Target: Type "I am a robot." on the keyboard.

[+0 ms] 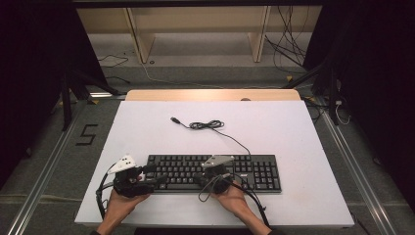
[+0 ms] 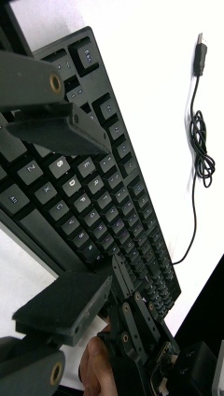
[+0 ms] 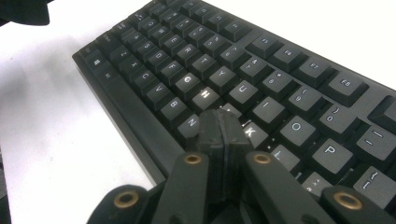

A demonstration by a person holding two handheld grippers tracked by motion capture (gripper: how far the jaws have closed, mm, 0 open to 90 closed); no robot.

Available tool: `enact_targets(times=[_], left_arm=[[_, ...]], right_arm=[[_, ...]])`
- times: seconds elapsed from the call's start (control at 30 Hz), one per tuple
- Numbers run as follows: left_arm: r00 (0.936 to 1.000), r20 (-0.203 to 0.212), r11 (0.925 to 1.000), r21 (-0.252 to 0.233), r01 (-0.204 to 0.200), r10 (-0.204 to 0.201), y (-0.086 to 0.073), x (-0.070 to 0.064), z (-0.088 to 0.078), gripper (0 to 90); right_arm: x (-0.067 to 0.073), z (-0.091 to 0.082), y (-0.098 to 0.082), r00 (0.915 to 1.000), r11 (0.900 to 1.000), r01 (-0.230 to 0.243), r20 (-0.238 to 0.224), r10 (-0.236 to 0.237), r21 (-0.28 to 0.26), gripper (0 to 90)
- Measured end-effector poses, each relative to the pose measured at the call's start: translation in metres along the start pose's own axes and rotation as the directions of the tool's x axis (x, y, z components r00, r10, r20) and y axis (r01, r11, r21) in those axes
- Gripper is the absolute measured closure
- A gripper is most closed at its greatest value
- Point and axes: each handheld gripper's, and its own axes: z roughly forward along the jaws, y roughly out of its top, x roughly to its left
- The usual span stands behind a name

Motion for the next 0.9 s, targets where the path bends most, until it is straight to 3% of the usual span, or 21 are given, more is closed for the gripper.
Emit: enact_targets(times=[0.27, 0.53, 0.7, 0.9], left_arm=[[1.0, 0.0, 1.0, 0.001, -0.002, 0.002, 0.0, 0.0, 0.0, 30.2], [1.0, -0.004, 1.0, -0.001, -0.005, 0.005, 0.0, 0.001, 0.0, 30.2], [1.0, -0.006, 0.9999, -0.013, -0.003, 0.003, 0.0, 0.001, -0.001, 30.2], [0.9999, -0.012, 0.9999, -0.016, -0.006, 0.006, 0.0, 0.002, -0.002, 30.0]], right_arm=[[0.002, 0.003, -0.002, 0.9996, 1.0, 0.023, 0.014, -0.023, 0.007, 90.0], [0.001, 0.001, -0.002, 0.9999, 1.0, 0.005, 0.01, -0.005, 0.004, 90.0], [0.0, -0.004, 0.0, 0.9998, 0.999, -0.016, -0.011, 0.015, -0.031, 80.8], [-0.002, -0.015, 0.003, 0.9983, 0.995, -0.035, -0.05, 0.031, -0.09, 59.1]])
